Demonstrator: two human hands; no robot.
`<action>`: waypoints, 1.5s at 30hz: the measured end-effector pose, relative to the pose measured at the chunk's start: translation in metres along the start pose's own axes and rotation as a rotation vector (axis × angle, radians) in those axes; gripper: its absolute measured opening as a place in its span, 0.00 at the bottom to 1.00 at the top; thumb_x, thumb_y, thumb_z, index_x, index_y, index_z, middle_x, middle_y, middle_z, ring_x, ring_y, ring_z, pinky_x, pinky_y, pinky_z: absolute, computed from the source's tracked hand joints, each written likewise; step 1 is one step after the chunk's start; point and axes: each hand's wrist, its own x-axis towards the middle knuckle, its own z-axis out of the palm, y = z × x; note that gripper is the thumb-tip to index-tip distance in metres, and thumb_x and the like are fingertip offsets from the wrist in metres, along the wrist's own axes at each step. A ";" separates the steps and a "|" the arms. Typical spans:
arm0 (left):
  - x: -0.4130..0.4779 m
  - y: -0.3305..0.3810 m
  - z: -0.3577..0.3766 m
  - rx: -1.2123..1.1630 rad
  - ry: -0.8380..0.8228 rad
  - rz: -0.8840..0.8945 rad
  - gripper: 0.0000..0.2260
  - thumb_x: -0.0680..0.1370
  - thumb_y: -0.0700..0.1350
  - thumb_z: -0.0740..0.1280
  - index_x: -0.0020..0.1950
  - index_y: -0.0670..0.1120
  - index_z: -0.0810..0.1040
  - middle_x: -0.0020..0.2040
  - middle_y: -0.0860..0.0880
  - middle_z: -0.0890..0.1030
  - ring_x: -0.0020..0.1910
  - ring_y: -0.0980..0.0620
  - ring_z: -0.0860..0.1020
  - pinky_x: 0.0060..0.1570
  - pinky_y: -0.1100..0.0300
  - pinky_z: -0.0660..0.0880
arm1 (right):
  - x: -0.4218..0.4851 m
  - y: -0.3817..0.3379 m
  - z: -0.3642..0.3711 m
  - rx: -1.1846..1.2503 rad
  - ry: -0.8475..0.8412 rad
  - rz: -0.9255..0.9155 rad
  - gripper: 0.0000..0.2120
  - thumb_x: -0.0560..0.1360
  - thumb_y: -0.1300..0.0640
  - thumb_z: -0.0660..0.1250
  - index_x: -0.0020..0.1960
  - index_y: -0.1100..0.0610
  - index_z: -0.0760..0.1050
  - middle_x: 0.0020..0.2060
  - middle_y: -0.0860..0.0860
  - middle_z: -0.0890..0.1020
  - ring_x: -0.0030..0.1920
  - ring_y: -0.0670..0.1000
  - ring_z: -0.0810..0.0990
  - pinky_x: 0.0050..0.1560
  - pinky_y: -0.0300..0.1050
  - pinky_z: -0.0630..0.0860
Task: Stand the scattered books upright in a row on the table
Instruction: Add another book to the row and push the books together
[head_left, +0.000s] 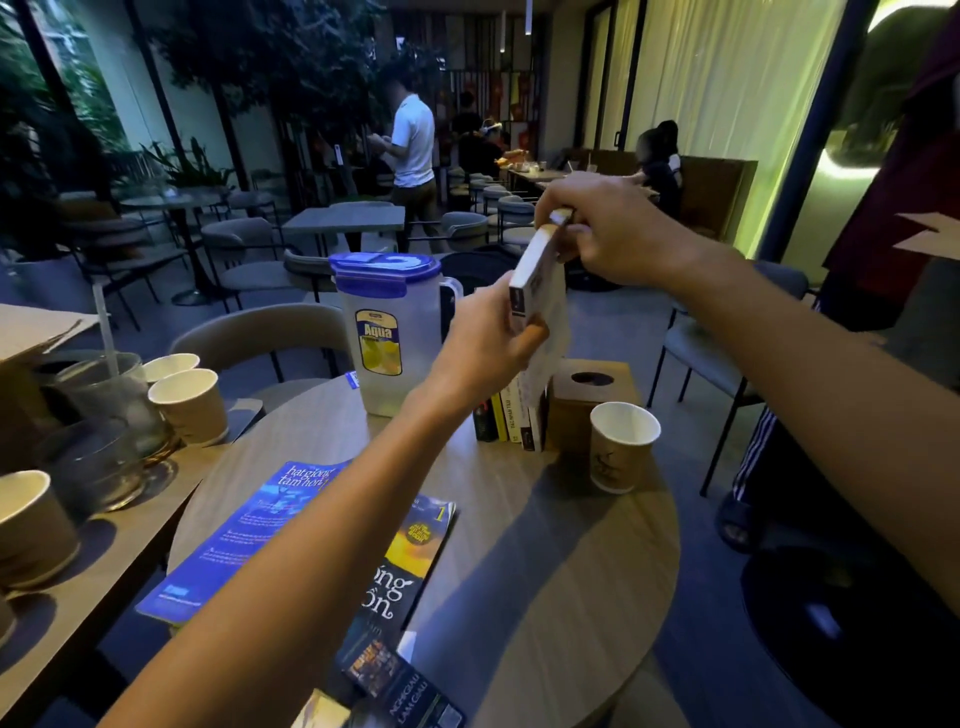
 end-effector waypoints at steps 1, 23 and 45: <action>0.001 -0.002 0.006 0.020 0.014 0.006 0.20 0.78 0.40 0.68 0.69 0.43 0.71 0.55 0.49 0.77 0.52 0.48 0.81 0.44 0.51 0.83 | -0.001 0.005 0.004 0.005 0.000 -0.002 0.12 0.74 0.68 0.71 0.55 0.57 0.78 0.54 0.55 0.79 0.55 0.52 0.75 0.51 0.41 0.72; 0.022 -0.027 0.062 0.149 0.135 0.015 0.06 0.78 0.43 0.68 0.54 0.45 0.76 0.41 0.56 0.75 0.38 0.66 0.75 0.37 0.72 0.75 | -0.046 0.062 0.128 0.306 -0.404 0.440 0.12 0.81 0.56 0.64 0.64 0.51 0.71 0.51 0.54 0.81 0.45 0.50 0.83 0.39 0.41 0.80; 0.007 -0.062 0.077 0.312 0.063 -0.083 0.13 0.76 0.50 0.72 0.56 0.45 0.78 0.45 0.52 0.82 0.43 0.56 0.81 0.42 0.61 0.79 | -0.048 0.044 0.121 0.661 -0.349 0.657 0.27 0.84 0.38 0.47 0.53 0.54 0.77 0.44 0.54 0.84 0.41 0.48 0.83 0.38 0.41 0.75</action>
